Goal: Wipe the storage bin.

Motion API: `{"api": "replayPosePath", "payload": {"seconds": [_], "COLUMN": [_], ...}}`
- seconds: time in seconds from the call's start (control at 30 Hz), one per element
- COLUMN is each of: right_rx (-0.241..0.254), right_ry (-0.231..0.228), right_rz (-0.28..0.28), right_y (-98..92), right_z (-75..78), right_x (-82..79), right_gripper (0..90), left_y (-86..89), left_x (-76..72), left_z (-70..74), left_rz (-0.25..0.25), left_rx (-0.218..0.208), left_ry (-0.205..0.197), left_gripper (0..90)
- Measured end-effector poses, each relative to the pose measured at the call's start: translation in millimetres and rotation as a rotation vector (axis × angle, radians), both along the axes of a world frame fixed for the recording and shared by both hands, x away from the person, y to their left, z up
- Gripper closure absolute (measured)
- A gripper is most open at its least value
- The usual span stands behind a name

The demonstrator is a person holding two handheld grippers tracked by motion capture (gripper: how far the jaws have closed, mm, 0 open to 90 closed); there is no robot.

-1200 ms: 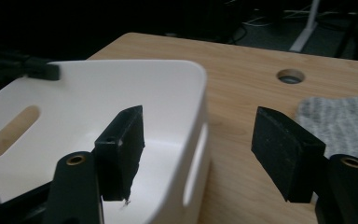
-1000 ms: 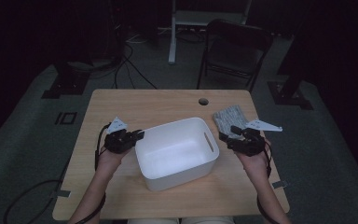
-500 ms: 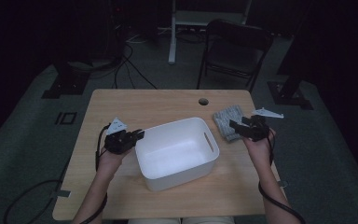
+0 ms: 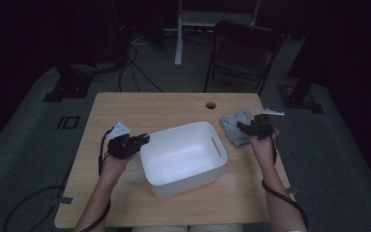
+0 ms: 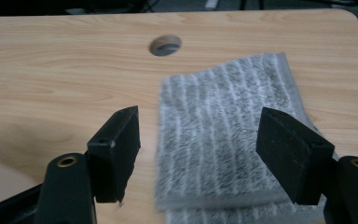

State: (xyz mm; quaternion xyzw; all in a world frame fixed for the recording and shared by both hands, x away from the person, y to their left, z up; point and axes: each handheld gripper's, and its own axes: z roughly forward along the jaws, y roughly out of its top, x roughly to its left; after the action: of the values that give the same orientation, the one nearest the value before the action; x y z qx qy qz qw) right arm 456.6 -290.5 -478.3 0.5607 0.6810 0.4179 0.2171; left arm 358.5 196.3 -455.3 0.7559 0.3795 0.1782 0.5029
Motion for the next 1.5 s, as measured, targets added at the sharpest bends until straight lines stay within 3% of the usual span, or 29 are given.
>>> {"api": "replayPosePath", "payload": {"seconds": [0.03,0.17,0.5,0.6,0.77,0.97,1.07,1.13,1.23,1.3,1.4,1.5], "right_rx": [-0.032,-0.030,-0.089,-0.136,-0.215,-0.201,-0.202,-0.202,-0.205,-0.207,-0.175,-0.163], "right_ry": [0.006,0.039,0.114,0.145,0.106,0.099,0.112,0.124,0.143,0.143,0.191,0.187], "right_rz": [-0.022,-0.045,-0.070,-0.082,-0.061,-0.067,-0.050,-0.018,-0.010,-0.014,-0.019,-0.025], "right_y": [1.0,1.7,9.2,13.1,19.5,19.2,20.1,22.3,25.5,26.0,22.6,18.3], "right_z": [-5.0,-17.2,-48.3,-62.2,-68.6,-70.5,-67.2,-63.2,-60.4,-60.2,-54.1,-46.6], "right_x": [6.0,18.4,33.5,36.8,35.2,33.7,32.6,30.2,27.9,27.2,28.2,23.8], "right_gripper": [29.1,24.8,19.9,18.6,16.8,17.4,35.0,55.4,68.8,71.3,74.2,75.2], "left_y": [-0.2,-0.1,0.3,0.8,1.2,1.1,1.3,1.2,0.5,0.2,0.5,-0.1], "left_x": [0.0,0.1,0.7,0.7,1.6,1.9,2.0,2.0,1.7,1.4,1.6,2.0], "left_z": [0.1,0.1,-0.3,-0.9,-1.1,-1.3,-1.7,-1.7,-1.5,-1.5,-1.8,-1.6], "left_rz": [0.001,0.000,-0.003,-0.004,-0.005,-0.005,-0.005,-0.004,0.000,0.002,0.000,0.001], "left_rx": [0.001,0.000,-0.009,-0.014,-0.018,-0.020,-0.026,-0.026,-0.019,-0.015,-0.019,-0.015], "left_ry": [0.001,0.002,0.003,-0.002,0.000,-0.001,-0.001,-0.002,-0.007,-0.010,-0.010,-0.013], "left_gripper": [80.2,80.3,80.2,80.2,80.2,80.2,80.2,80.2,80.3,80.4,80.3,80.4]}}
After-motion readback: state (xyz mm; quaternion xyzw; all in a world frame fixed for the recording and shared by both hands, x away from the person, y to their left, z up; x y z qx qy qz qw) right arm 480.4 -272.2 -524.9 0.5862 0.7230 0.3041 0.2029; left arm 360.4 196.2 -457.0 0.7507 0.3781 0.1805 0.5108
